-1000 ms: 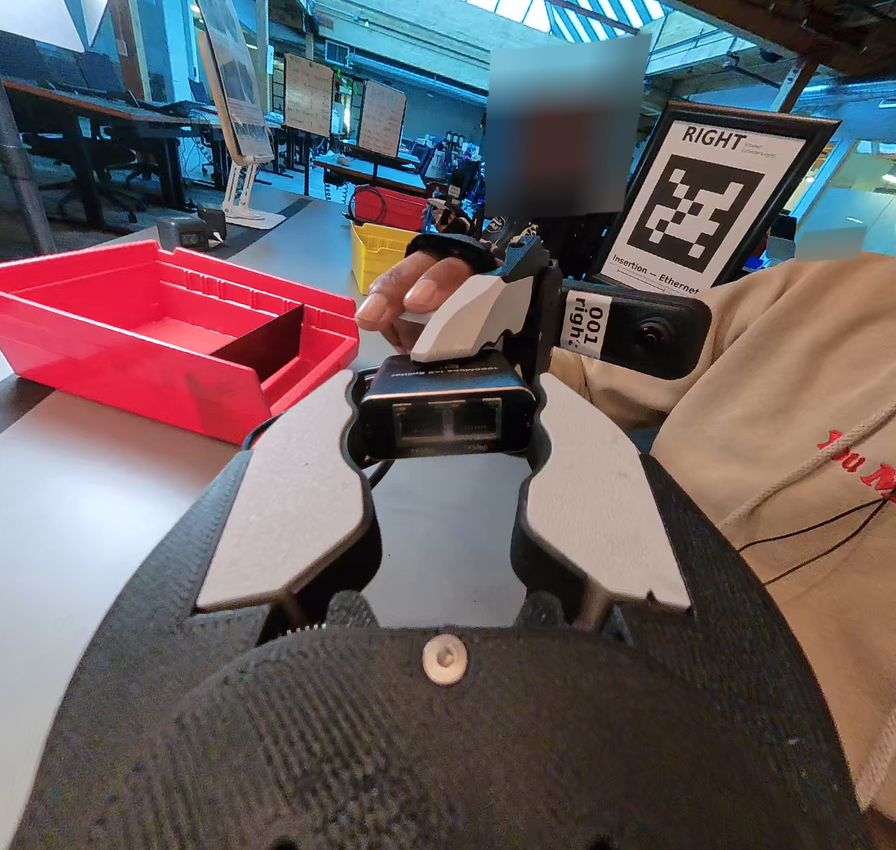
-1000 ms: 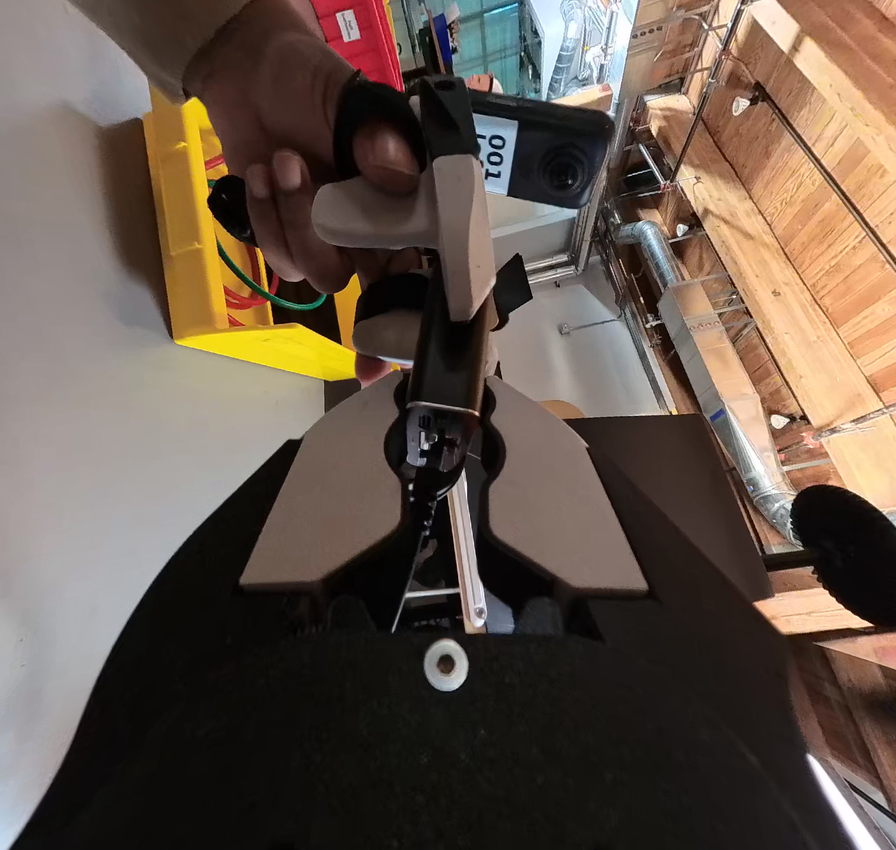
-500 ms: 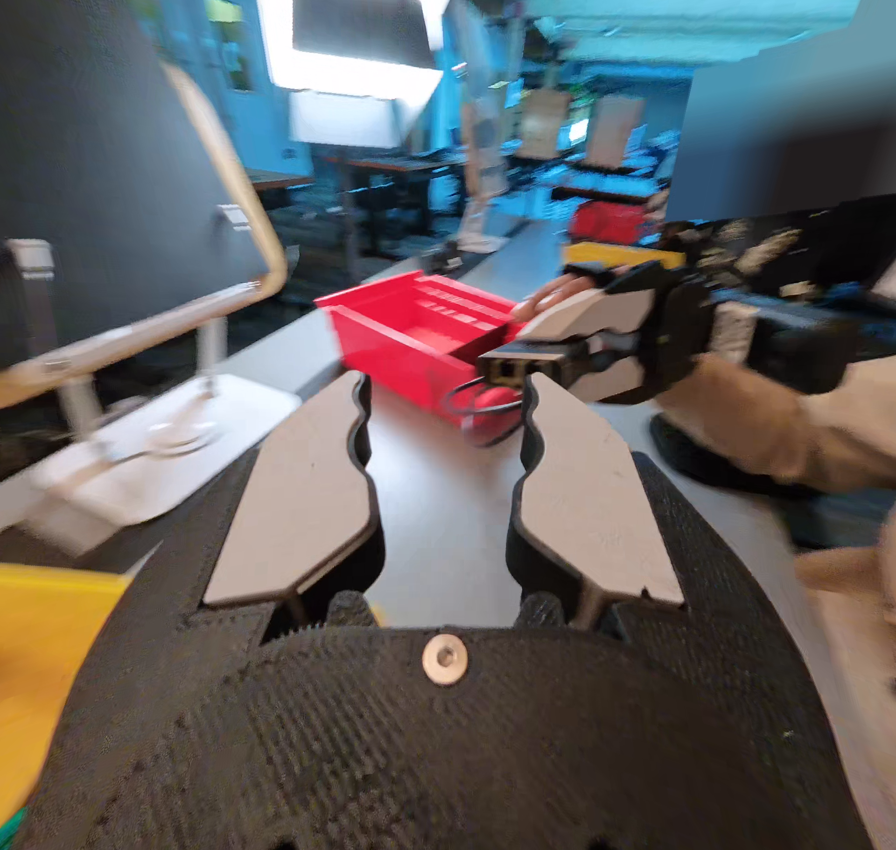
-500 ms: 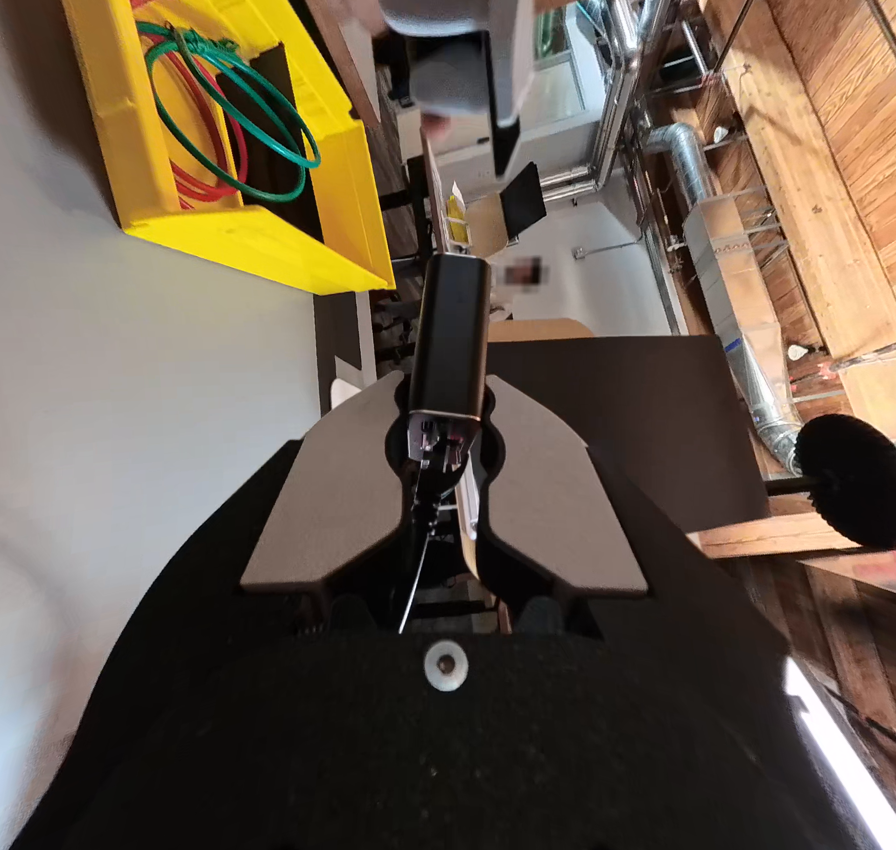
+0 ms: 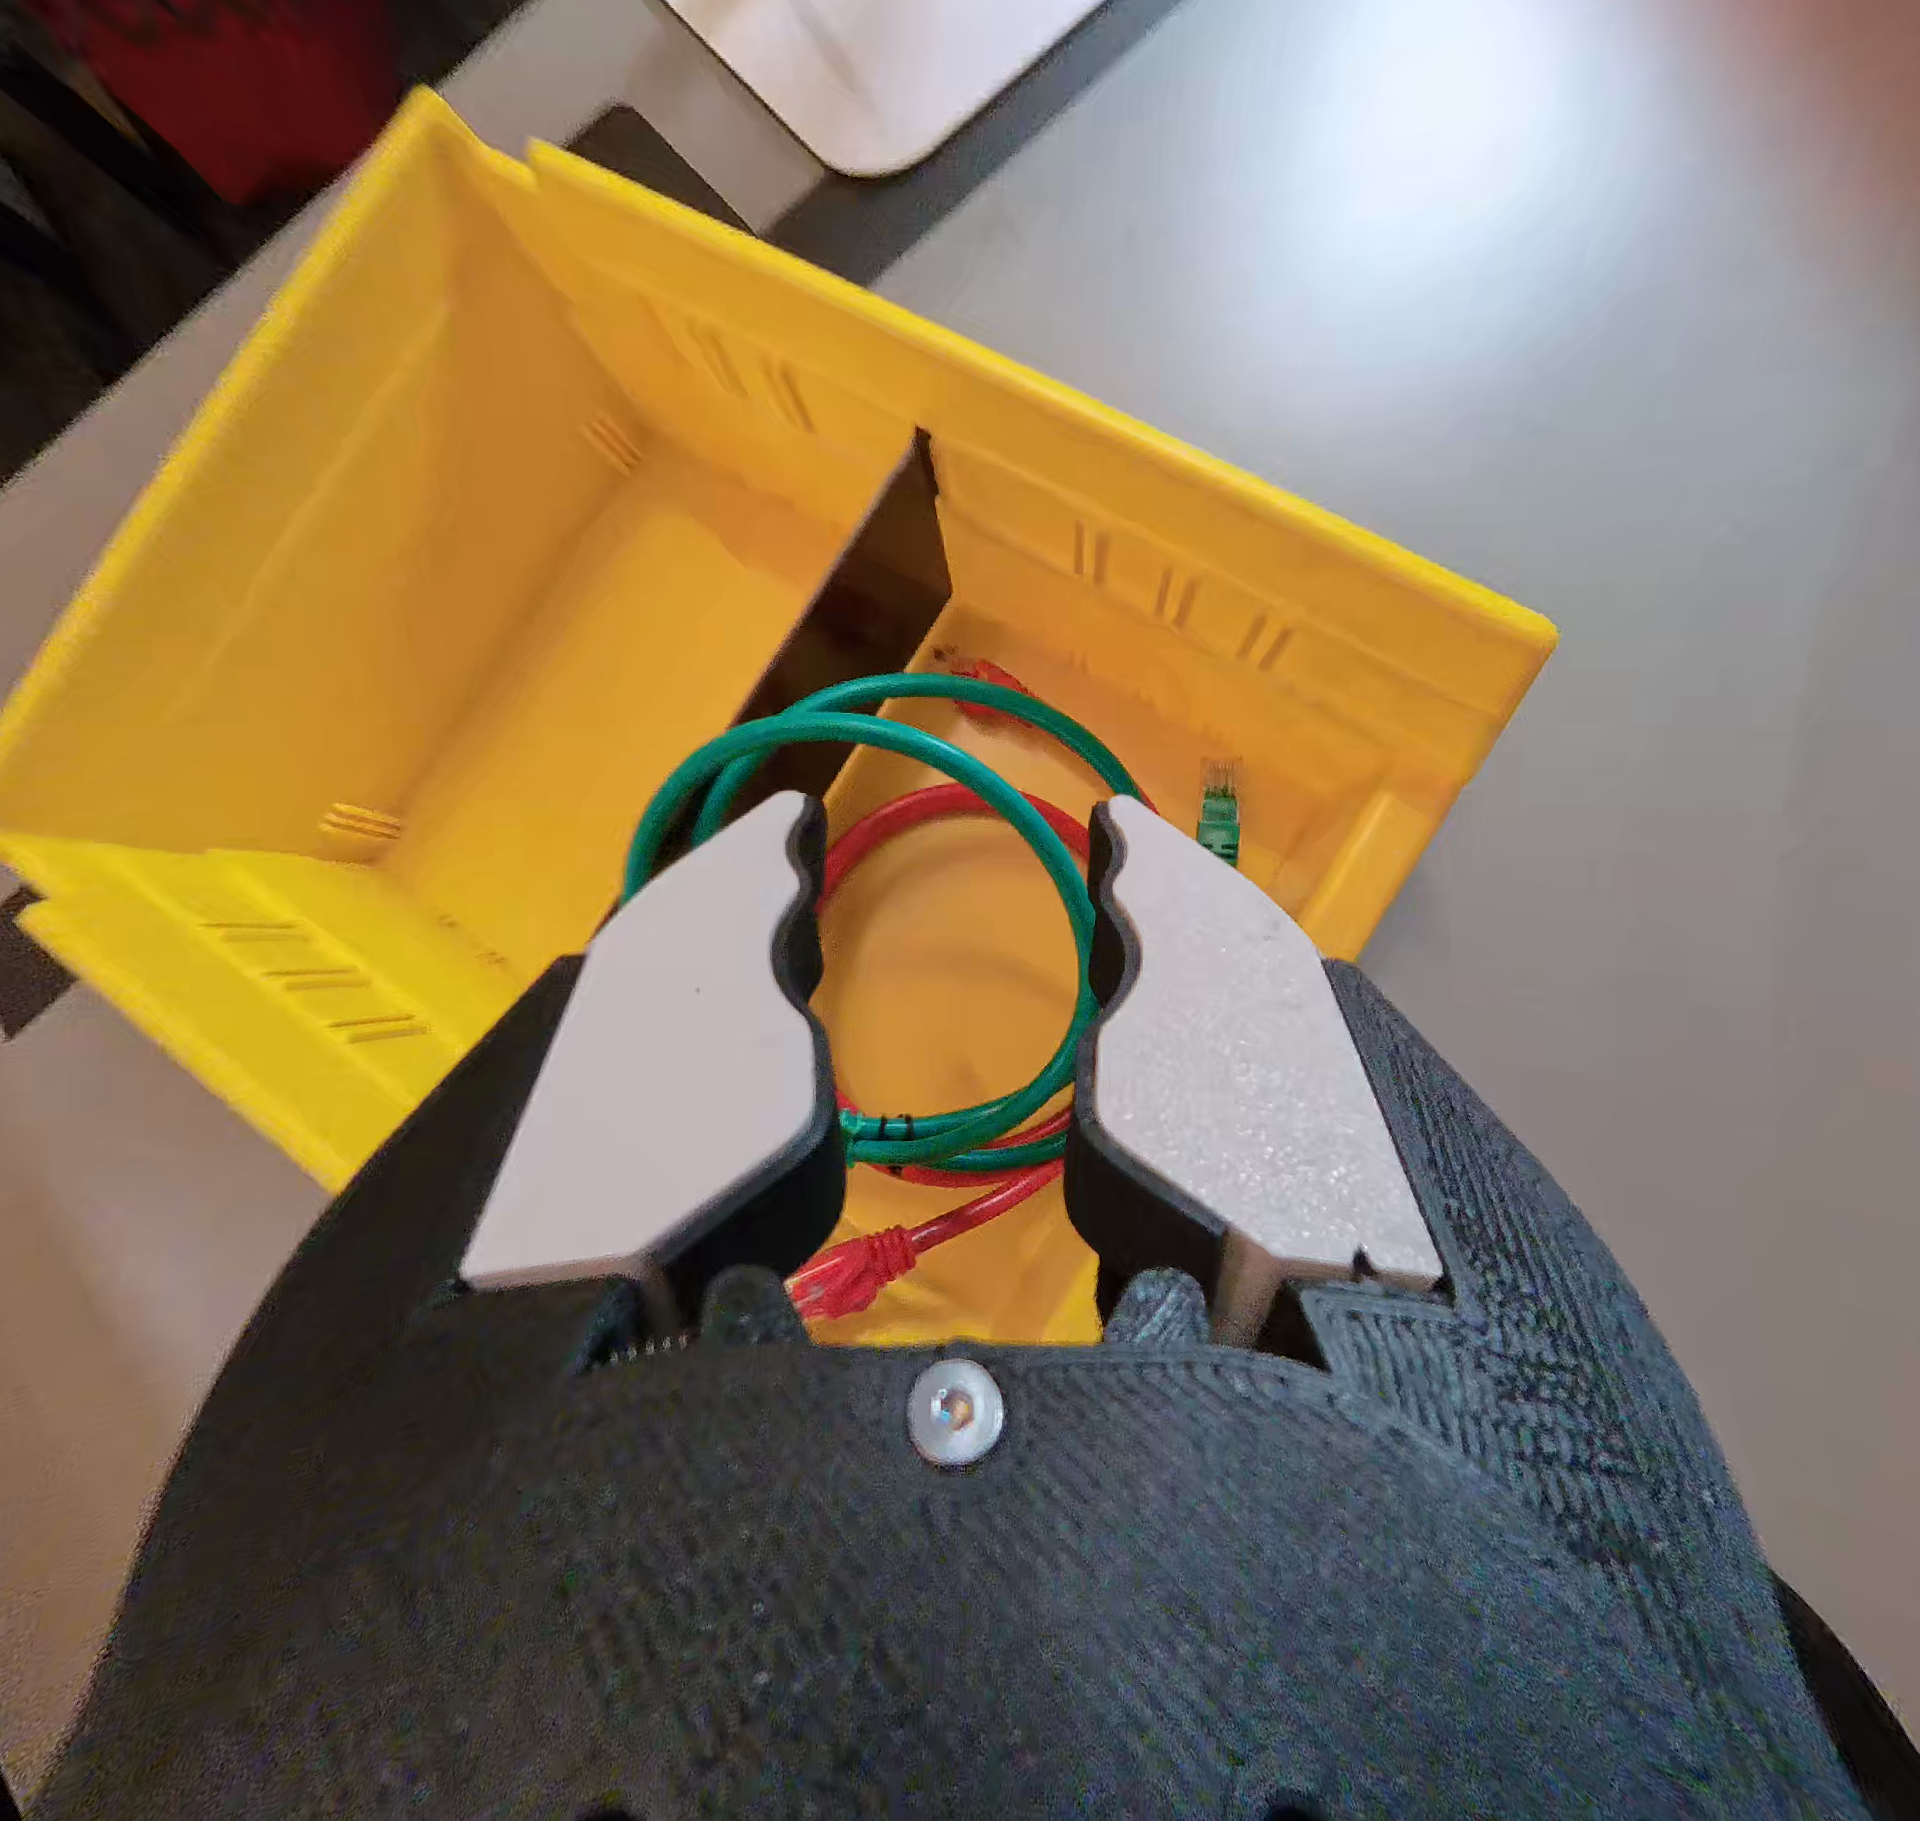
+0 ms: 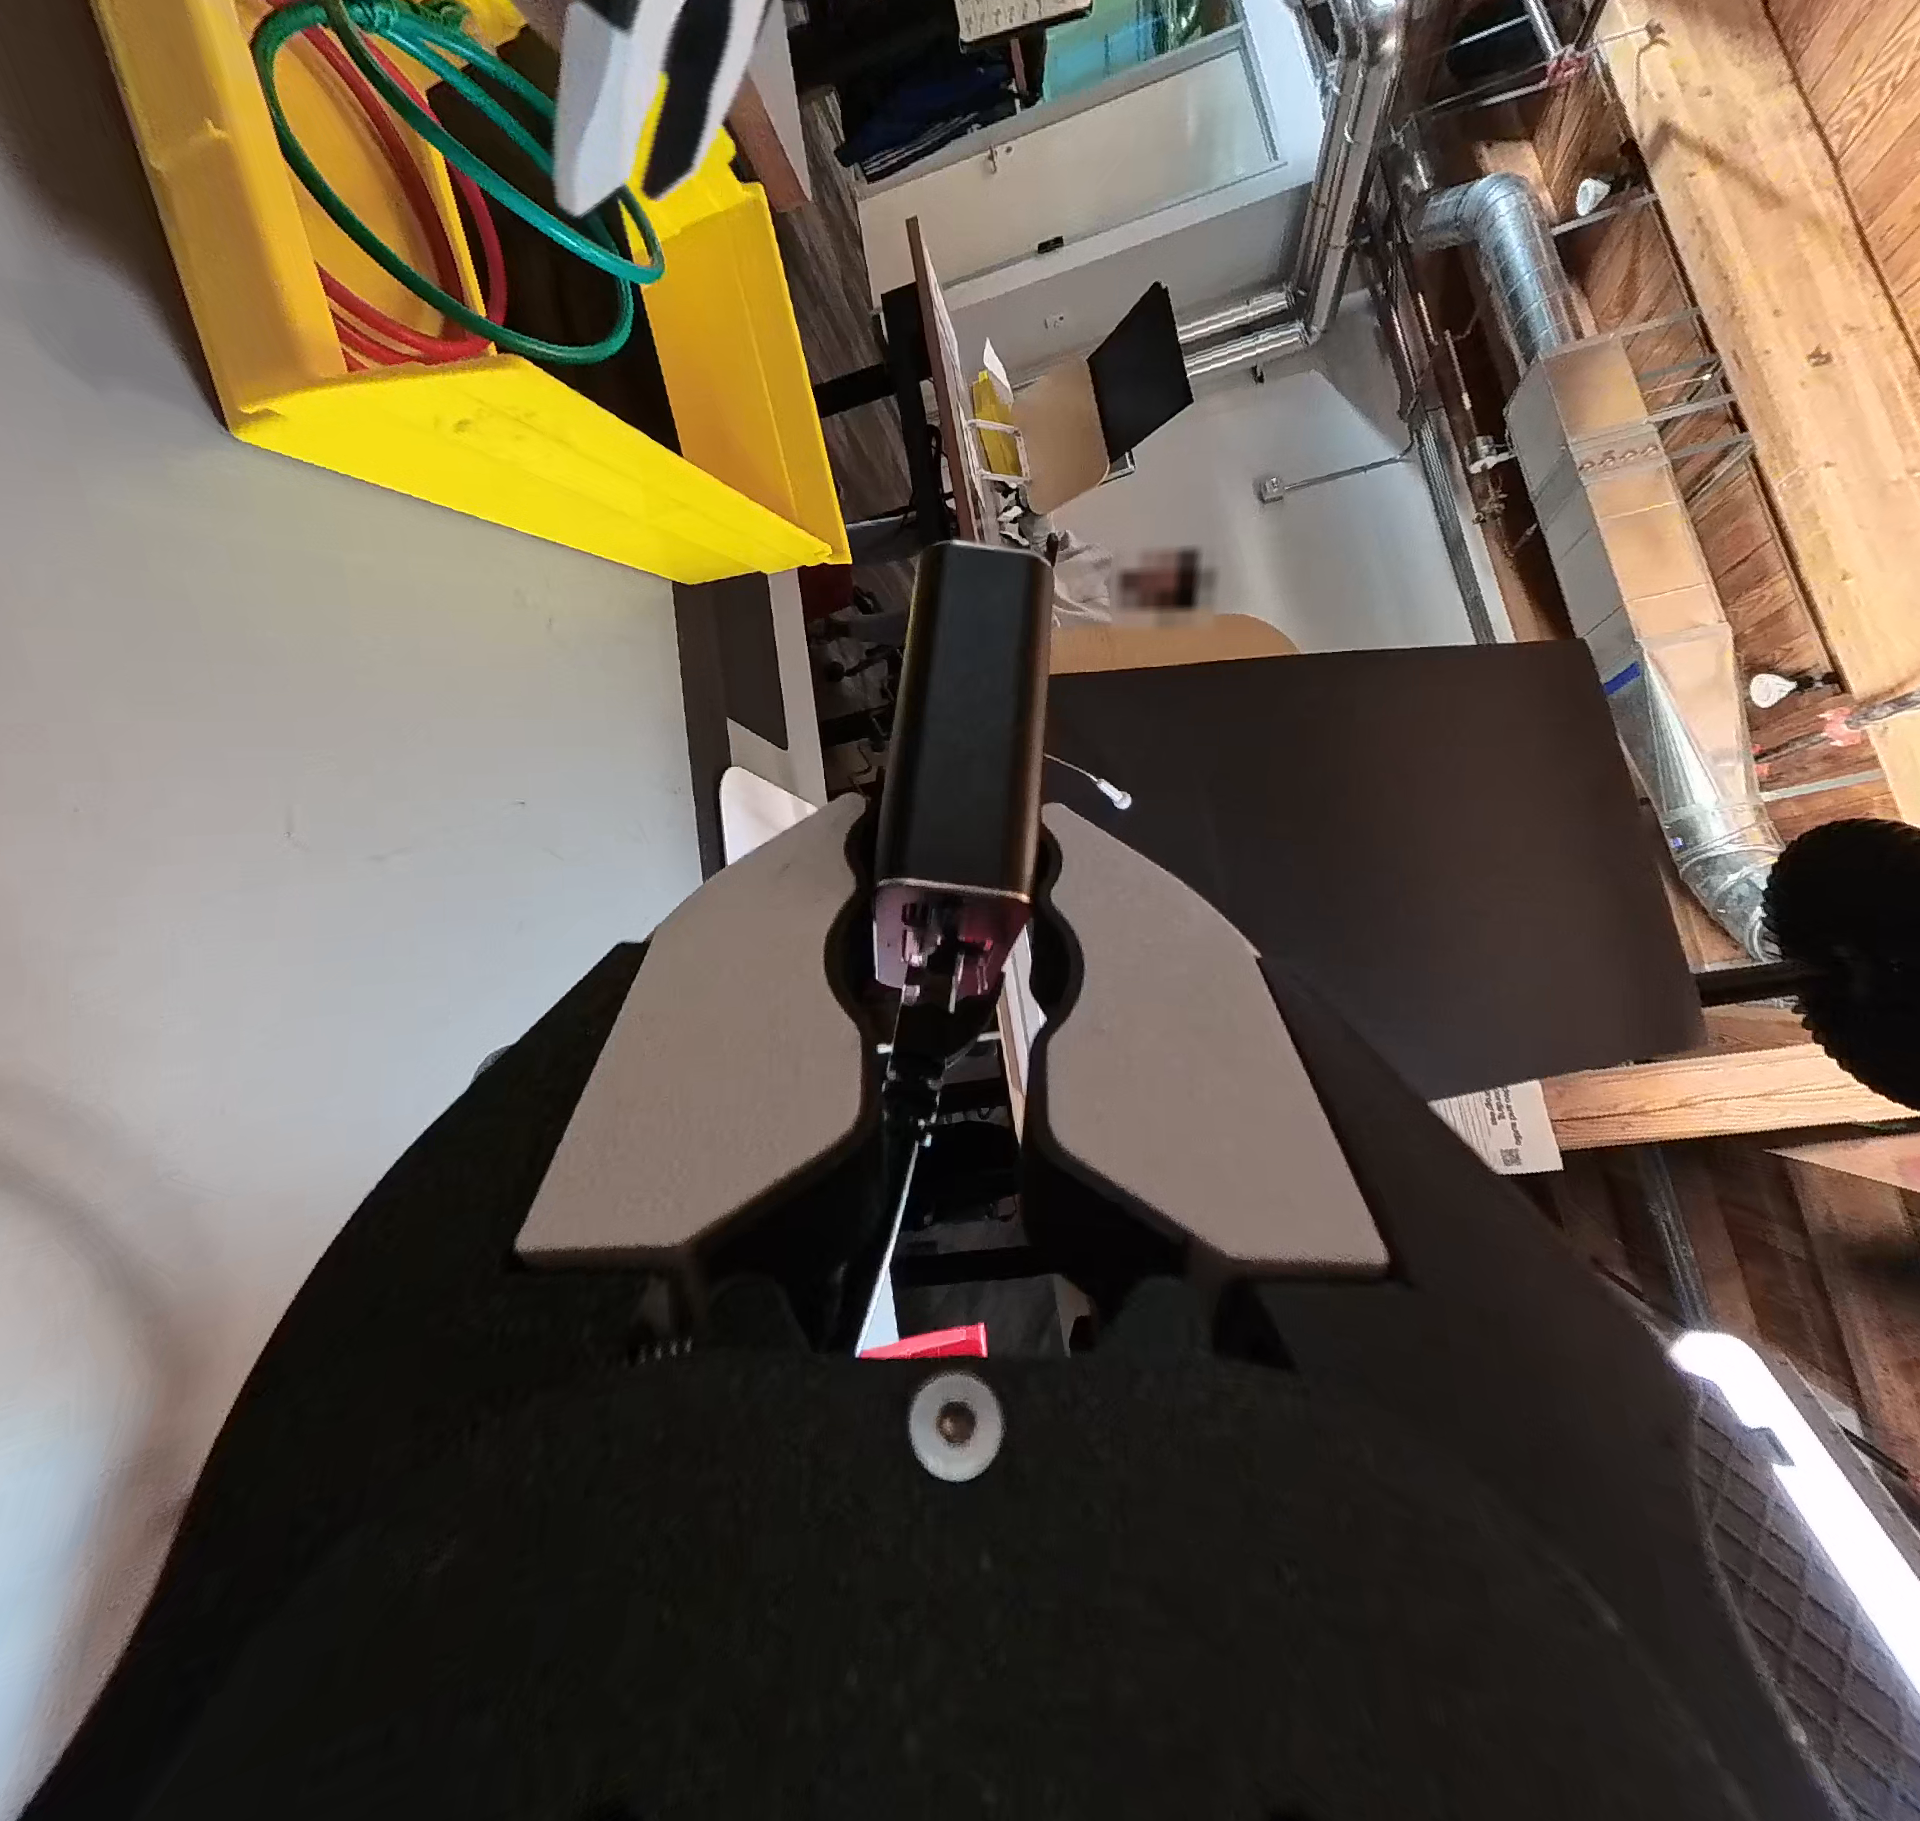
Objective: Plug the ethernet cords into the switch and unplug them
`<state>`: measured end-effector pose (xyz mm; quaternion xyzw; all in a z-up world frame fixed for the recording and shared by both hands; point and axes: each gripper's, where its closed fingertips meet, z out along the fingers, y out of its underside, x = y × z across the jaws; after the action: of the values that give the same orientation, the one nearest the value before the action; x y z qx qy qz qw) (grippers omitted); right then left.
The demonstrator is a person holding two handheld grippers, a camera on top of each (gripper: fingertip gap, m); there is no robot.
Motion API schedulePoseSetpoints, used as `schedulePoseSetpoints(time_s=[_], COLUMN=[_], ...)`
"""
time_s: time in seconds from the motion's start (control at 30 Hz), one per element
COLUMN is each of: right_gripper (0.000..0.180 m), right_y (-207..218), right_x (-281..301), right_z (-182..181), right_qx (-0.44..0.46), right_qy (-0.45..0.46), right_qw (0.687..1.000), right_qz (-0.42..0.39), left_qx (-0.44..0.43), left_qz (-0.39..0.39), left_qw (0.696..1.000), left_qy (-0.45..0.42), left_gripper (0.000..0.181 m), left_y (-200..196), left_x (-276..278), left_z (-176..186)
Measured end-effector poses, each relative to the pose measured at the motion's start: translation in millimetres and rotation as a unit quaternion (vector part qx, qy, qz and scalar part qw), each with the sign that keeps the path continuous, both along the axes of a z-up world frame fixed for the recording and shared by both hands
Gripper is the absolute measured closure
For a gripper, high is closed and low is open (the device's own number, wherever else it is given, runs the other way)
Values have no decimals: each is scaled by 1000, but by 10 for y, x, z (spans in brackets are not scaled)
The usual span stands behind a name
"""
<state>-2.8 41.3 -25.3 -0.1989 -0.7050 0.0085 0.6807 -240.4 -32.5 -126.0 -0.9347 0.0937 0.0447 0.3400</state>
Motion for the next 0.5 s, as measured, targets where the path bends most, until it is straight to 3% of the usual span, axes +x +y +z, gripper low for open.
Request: schedulePoseSetpoints(time_s=[0.03, 0.2, 0.3, 0.5], right_gripper=[154, 154, 154, 154], right_y=[8, 32, 34, 57], right_x=[5, 13, 9, 19], right_z=[4, 6, -6, 0], right_qx=[0, -3, -3, -8], right_qy=[0, 1, -2, 1], right_qw=[1000, 1000, 1000, 1000], right_qz=[-1, -3, -3, -4], left_qx=[-16, -110, -145, -134], left_qz=[-4, -28, -32, -38], left_qw=[1000, 994, 988, 989], left_qy=[-4, 6, 46, 51], left_gripper=[132, 134, 145, 171], left_y=[-1, 7, 63, 123], left_x=[33, 222, 242, 276], left_z=[-72, -512, -727, -712])
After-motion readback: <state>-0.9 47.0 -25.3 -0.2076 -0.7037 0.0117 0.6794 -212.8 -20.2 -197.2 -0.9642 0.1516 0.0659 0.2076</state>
